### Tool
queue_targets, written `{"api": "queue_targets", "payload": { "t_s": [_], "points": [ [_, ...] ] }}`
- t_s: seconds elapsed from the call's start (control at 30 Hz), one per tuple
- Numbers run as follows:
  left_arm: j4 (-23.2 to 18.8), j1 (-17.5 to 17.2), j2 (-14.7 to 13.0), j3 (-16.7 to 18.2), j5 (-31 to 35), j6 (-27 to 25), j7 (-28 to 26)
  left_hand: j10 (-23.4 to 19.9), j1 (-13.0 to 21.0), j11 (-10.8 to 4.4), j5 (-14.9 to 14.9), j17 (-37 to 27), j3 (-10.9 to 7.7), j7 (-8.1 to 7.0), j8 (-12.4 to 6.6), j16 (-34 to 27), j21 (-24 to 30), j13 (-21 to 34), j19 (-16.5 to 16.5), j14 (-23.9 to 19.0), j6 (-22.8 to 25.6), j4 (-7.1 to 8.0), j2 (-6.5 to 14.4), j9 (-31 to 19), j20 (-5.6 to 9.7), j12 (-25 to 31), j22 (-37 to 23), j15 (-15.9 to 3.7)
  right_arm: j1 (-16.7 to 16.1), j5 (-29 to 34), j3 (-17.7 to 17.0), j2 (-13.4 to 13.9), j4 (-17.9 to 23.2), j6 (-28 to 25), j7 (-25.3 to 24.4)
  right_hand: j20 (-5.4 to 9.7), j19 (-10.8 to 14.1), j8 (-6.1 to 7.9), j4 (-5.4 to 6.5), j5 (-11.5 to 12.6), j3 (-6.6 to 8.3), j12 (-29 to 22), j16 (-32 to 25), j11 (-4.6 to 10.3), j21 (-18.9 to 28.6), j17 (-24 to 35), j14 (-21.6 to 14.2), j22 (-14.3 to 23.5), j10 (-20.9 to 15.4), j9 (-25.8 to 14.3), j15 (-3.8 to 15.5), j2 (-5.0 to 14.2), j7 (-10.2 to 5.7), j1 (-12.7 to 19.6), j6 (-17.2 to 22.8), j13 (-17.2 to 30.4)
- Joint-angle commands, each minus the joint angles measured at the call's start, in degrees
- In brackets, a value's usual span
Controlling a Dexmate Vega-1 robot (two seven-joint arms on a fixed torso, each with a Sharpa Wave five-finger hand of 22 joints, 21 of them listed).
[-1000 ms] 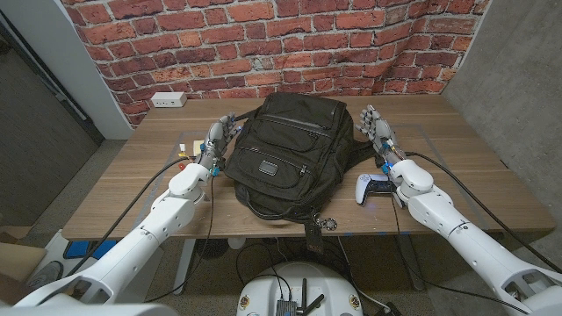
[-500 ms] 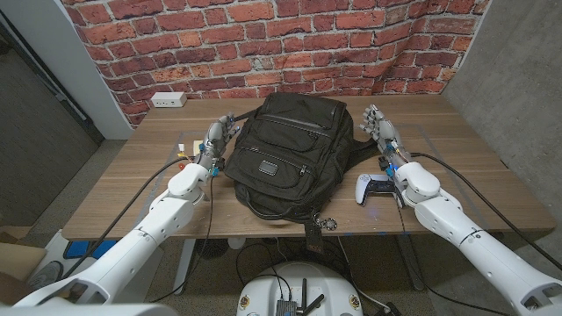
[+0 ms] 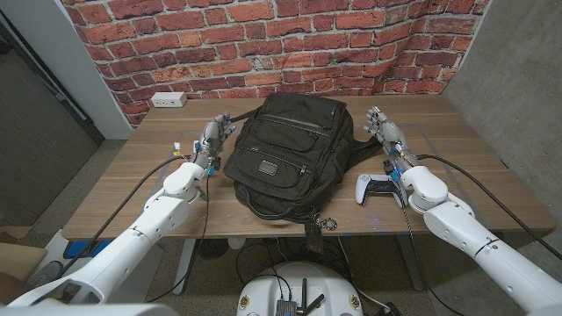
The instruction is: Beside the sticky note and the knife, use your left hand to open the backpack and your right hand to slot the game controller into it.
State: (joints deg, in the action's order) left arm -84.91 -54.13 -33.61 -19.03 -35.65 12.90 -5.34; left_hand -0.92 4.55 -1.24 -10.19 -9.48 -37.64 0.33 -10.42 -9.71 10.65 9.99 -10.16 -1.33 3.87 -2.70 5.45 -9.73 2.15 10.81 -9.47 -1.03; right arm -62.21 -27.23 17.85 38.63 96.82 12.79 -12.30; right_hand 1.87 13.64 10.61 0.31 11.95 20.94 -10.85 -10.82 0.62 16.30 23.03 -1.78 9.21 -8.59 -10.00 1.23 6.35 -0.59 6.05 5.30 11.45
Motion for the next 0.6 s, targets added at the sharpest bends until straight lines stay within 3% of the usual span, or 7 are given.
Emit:
{"api": "queue_targets", "payload": {
  "t_s": [0.03,0.37,0.6],
  "points": [
    [-0.62,-0.26,-0.86,0.45,-0.53,-1.29,-0.01,0.08,0.25,-0.24,0.01,-0.15,-0.10,-0.52,-0.03,-0.25,-0.06,0.25,0.36,-0.03,0.16,-0.36,2.53,-0.31,1.32,0.15,-0.28,0.17,-5.30,2.97,-2.33,2.57,6.28,-1.26,-3.91,0.45,0.17,0.20,-0.35,0.15,0.34,-0.40,-0.22,-0.03,-0.29,-0.19,-0.11,0.33,-0.38,-0.14,0.75,0.15,-0.20,0.72,0.56,0.01],
    [-1.14,-0.30,-1.29,0.95,-0.73,-2.12,-0.77,0.13,0.05,-0.19,0.03,-0.19,-0.13,-0.38,0.02,-0.28,-0.04,0.24,0.47,0.00,0.03,-0.39,2.50,-0.32,1.31,0.15,-0.27,0.13,-9.05,6.37,-4.32,5.23,11.23,-4.26,-6.36,1.05,0.70,0.07,-0.98,0.03,0.62,-0.36,-0.41,0.30,-0.59,-0.78,-0.65,0.34,-0.38,-0.14,1.13,0.02,-0.65,1.21,0.25,-0.13],
    [-0.90,-0.24,-1.39,1.41,-1.44,-2.54,-0.73,0.04,-0.04,-0.11,0.03,-0.21,-0.18,-0.40,0.01,-0.31,-0.01,0.24,0.47,0.00,0.06,-0.40,2.52,-0.32,1.33,0.19,-0.27,0.15,-11.98,8.21,-6.05,5.93,14.37,-5.26,-8.24,0.17,0.82,0.09,-1.23,-0.11,0.75,-0.38,-0.51,0.38,-0.94,-1.18,-0.91,0.37,-0.53,-0.13,1.04,0.01,-0.82,1.28,0.29,-0.21]
  ]
}}
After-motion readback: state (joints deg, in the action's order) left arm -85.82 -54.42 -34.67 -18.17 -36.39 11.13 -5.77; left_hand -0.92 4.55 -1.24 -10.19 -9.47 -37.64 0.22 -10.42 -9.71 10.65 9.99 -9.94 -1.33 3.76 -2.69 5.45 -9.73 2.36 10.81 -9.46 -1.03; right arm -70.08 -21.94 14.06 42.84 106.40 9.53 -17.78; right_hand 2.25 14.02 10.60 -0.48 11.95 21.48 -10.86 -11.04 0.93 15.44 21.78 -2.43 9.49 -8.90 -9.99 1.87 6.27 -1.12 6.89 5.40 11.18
